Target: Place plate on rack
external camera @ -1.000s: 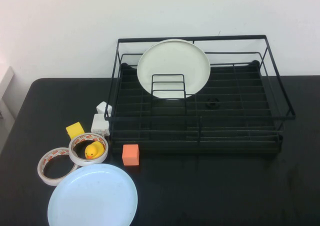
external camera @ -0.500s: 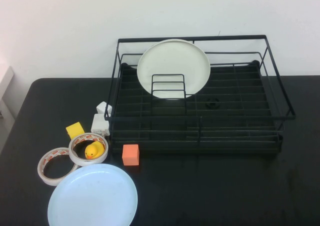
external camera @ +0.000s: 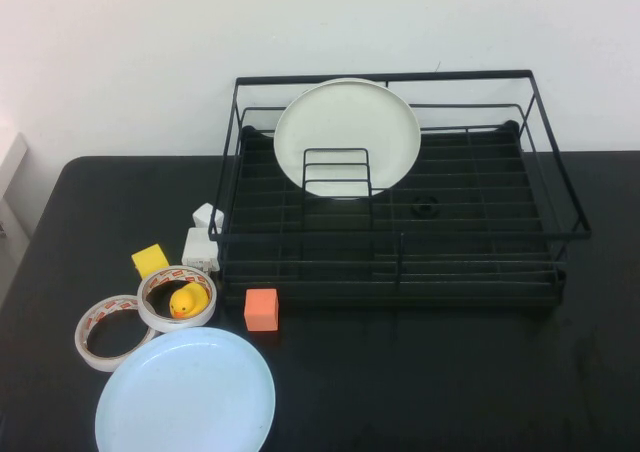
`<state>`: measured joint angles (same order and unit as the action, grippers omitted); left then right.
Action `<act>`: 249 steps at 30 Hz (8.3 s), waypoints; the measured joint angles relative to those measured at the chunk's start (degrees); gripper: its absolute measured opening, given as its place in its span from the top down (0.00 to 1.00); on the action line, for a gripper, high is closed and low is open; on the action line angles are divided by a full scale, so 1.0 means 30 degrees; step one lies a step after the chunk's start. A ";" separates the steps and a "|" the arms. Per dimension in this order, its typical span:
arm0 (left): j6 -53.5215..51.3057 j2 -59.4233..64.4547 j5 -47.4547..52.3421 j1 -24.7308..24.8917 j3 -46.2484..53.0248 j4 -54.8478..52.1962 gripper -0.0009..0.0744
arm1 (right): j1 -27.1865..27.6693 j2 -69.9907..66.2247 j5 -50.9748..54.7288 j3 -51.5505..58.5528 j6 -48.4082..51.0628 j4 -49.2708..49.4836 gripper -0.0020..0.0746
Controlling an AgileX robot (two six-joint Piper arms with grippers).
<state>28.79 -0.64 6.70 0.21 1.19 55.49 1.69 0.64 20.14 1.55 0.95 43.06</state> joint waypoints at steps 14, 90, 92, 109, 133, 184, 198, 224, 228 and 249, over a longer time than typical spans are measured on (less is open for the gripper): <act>-0.3963 0.0000 0.0048 0.0000 -0.0890 0.0201 0.99 | 0.0000 0.0000 -0.0738 0.0000 0.2267 0.3654 0.96; -0.5121 3.4935 0.4513 0.2087 -1.4882 -1.4902 0.94 | 0.0000 0.0000 0.1446 0.0000 0.5089 0.3256 0.96; -0.6149 3.4811 0.4423 0.2087 -1.4882 -1.3743 0.95 | 0.0000 0.0000 0.1536 0.0000 0.5105 0.3256 0.96; -2.3406 3.1467 0.3695 0.2087 -1.2204 0.1816 0.99 | 0.0000 0.0030 0.1928 0.0000 0.5622 0.3256 0.96; -3.7813 2.0870 1.0599 0.2087 -1.0746 1.2455 0.99 | 0.0000 -0.1166 0.8949 -0.4244 0.9518 0.5996 0.67; -4.2032 1.8874 0.0444 1.3543 -1.1700 1.4176 0.91 | -0.4428 -2.4622 1.5294 -1.6208 2.5131 0.6600 0.73; -3.8594 1.6612 -0.2671 1.3575 -1.2001 1.4483 0.39 | -0.4471 -2.6563 1.3736 -2.2473 2.9862 0.4516 0.81; -3.5439 0.7369 -0.7586 1.3647 -0.7809 1.5233 0.99 | -0.4528 -4.2866 0.9950 -4.1048 3.3960 0.8808 0.81; -3.5439 0.7288 -0.7073 1.3647 -0.7809 1.5200 0.99 | -0.4528 -4.5004 0.9079 -4.1285 3.5175 0.9678 0.81; -3.5473 0.7288 -0.7004 1.3647 -0.6858 1.5125 0.99 | -0.4528 -4.6519 0.8601 -4.1331 3.5484 0.8314 0.81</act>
<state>-77.63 21.23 -14.31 41.16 -19.39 100.87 -11.89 -138.92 45.94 -122.44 107.40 68.00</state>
